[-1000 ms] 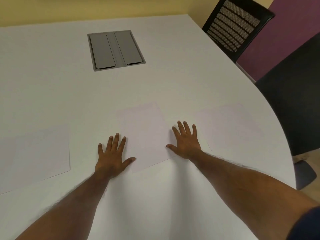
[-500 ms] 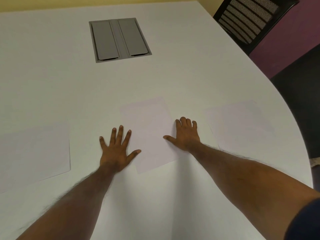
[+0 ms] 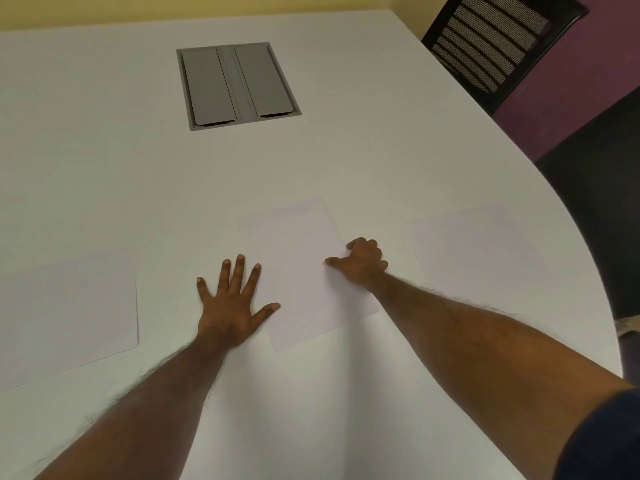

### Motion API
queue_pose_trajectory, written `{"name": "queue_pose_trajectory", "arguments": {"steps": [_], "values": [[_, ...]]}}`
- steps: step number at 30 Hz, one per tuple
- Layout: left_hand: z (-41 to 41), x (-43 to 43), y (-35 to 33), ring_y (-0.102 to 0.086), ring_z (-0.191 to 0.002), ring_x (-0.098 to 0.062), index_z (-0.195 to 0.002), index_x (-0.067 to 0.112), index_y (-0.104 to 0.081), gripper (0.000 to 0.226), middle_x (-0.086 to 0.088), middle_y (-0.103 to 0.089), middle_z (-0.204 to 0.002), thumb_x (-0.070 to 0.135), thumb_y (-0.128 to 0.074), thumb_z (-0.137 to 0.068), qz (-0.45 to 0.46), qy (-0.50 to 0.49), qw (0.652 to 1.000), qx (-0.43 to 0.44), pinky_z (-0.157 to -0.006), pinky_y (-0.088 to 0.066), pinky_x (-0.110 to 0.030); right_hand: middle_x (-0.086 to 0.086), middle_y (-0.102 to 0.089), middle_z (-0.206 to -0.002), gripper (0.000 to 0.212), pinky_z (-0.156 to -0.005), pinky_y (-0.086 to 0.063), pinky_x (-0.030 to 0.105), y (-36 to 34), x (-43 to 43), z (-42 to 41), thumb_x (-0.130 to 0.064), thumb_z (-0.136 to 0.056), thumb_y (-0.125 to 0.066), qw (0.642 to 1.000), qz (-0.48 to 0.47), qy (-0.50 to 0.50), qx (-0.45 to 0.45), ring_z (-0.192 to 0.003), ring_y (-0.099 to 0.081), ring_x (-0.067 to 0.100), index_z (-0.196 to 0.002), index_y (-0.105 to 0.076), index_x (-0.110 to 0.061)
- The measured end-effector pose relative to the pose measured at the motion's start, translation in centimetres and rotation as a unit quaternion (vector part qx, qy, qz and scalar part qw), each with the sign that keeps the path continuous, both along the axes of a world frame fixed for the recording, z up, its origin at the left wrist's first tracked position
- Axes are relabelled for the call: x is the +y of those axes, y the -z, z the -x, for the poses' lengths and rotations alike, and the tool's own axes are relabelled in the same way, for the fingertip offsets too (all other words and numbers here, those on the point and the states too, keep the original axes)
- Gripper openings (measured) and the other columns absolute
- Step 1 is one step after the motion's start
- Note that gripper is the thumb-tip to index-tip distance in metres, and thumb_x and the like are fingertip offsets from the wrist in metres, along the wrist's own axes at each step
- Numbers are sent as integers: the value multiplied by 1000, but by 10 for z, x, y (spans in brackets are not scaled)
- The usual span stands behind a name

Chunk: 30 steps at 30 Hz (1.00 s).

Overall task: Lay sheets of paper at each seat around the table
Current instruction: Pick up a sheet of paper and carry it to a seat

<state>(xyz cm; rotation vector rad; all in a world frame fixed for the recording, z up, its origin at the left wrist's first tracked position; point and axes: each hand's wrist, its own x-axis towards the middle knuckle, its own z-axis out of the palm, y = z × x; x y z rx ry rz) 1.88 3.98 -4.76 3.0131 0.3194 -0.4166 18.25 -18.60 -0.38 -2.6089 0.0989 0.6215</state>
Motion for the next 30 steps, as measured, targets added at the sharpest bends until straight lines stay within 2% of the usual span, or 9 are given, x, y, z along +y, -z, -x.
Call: {"name": "queue_pose_trajectory", "arguments": {"steps": [3, 6, 10, 13, 15, 20, 26, 30], "values": [[-1, 0, -2, 23, -148, -24, -149, 35, 22, 87, 0, 29, -159, 84, -5, -82, -2, 1, 1000, 6, -112, 1, -69, 4, -49, -126, 63, -100, -38, 43, 1, 4, -4, -55, -70, -75, 999, -18, 30, 19, -122, -48, 27, -120, -57, -22], [-1, -1, -3, 24, -147, -24, -150, 35, 21, 88, 0, 29, -159, 84, -5, -82, 2, 0, 1000, 9, -112, 2, -69, -2, -59, -112, 44, -94, -39, 41, 0, 4, -3, -43, -70, -79, 994, -86, 72, -5, -109, -57, 24, -100, -53, -25], [0, 0, -2, 22, -148, -23, -151, 36, 18, 88, 1, 26, -160, 84, -7, -82, 9, -2, 1000, 0, -112, 1, -69, -5, -61, -98, 41, -96, -46, 43, -1, 0, 1, -28, -72, -80, 983, -145, 115, -15, -95, -64, 26, -98, -48, -26], [1, 1, -1, 21, -148, -22, -151, 36, 19, 89, 2, 25, -161, 85, -8, -81, 17, -3, 1000, -7, -112, 2, -69, -5, -62, -83, 26, -83, -53, 38, -2, -4, 2, -24, -73, -80, 982, -150, 111, -33, -87, -66, 27, -87, -59, -21], [1, 1, -1, 23, -148, -21, -150, 34, 21, 92, 3, 27, -160, 86, -10, -81, 27, -6, 1000, -11, -112, 4, -68, -3, -62, -77, 20, -74, -51, 32, -5, -6, 3, -23, -76, -79, 984, -143, 97, -43, -79, -63, 27, -81, -61, -16], [0, 1, -1, 29, -146, -19, -150, 32, 23, 96, 4, 32, -158, 88, -10, -79, 41, -10, 999, 0, -112, 9, -67, -2, -63, -79, 14, -67, -40, 27, -8, -14, 4, -24, -82, -73, 982, -136, 91, -94, -76, -58, 23, -80, -62, -17], [-1, 1, -4, 31, -145, -20, -150, 32, 23, 99, 4, 35, -156, 90, -10, -76, 44, -7, 999, 21, -111, 10, -67, -1, -64, -78, 14, -69, -43, 27, -15, -30, 2, -23, -83, -73, 970, -181, 102, -127, -76, -59, 21, -89, -67, -11], [-2, 3, -9, 26, -146, -17, -152, 33, 15, 96, 6, 28, -159, 88, -13, -78, 75, -15, 997, 12, -114, 10, -63, -2, -67, -77, 10, -69, -45, 27, -29, -37, 7, -21, -83, -73, 961, -233, 89, -121, -72, -62, 19, -90, -67, -18]]}}
